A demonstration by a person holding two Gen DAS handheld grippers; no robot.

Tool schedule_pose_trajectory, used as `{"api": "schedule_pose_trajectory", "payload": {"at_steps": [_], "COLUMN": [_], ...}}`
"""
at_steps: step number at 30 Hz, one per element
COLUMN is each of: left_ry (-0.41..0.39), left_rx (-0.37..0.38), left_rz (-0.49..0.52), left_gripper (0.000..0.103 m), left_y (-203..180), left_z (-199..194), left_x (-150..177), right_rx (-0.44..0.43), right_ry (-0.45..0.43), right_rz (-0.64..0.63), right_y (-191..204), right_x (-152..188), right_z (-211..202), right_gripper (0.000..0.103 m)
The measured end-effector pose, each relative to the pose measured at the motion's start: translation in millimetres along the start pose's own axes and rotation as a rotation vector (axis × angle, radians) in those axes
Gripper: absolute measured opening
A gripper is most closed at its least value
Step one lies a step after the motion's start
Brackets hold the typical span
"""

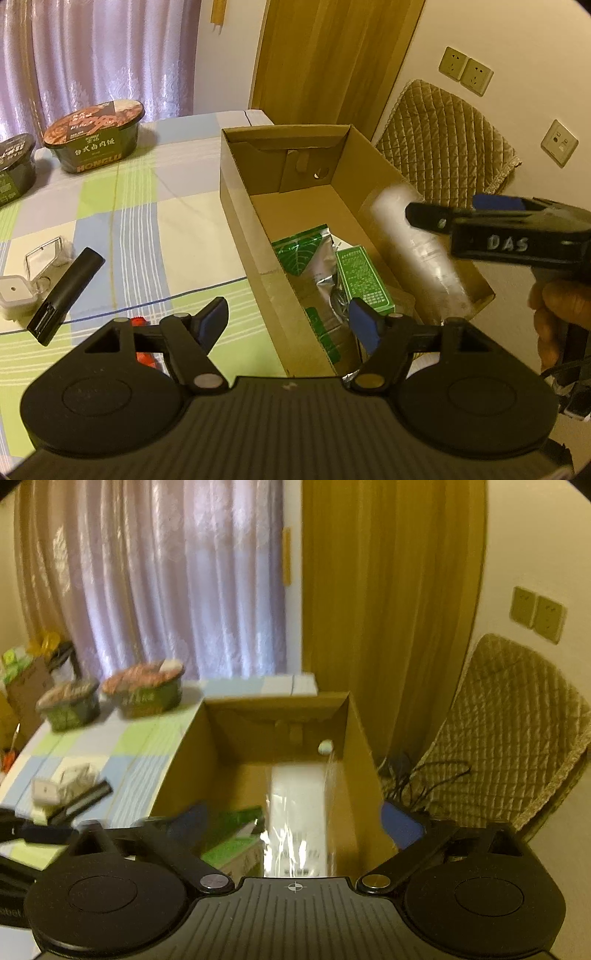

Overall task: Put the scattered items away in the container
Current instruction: 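Open both grippers to drop the medicine box and white remote into the box, then move both tools back toward the black remote and red candy packet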

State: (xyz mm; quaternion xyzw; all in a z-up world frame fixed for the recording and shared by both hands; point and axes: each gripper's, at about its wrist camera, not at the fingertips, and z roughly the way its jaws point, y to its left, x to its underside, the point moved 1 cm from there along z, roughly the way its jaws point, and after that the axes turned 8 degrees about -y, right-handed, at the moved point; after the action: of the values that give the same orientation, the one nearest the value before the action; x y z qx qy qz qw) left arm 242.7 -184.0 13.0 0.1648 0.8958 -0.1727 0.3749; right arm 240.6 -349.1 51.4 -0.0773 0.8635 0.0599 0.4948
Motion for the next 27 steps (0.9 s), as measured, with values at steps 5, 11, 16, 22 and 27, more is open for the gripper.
{"api": "schedule_pose_trajectory", "payload": {"at_steps": [5,11,16,22,27], "left_ry": [0.003,0.006,0.004,0.001,-0.008], "left_rx": [-0.003,-0.016,-0.035,-0.068,-0.107], "left_rz": [-0.012,-0.024,-0.033,-0.056,-0.078], "left_gripper": [0.068,0.070,0.073,0.076,0.079], "left_y": [4.3,10.9,18.7,34.0,52.7], "left_z": [-3.1,-13.6,-30.8,-56.8,-83.8], "left_x": [5.3,14.1,23.4,37.7,52.7], "right_rx": [0.005,0.004,-0.011,-0.046,-0.078], "right_ry": [0.020,0.041,0.058,0.073,0.075], "right_rz": [0.009,0.021,0.007,-0.022,-0.058], "right_y": [-1.3,5.9,22.2,51.8,82.7], "right_x": [5.1,13.6,17.3,17.2,16.2], "right_z": [-4.6,-16.4,-28.4,-44.0,-58.5], "right_gripper": [0.102,0.102,0.102,0.102,0.102]}}
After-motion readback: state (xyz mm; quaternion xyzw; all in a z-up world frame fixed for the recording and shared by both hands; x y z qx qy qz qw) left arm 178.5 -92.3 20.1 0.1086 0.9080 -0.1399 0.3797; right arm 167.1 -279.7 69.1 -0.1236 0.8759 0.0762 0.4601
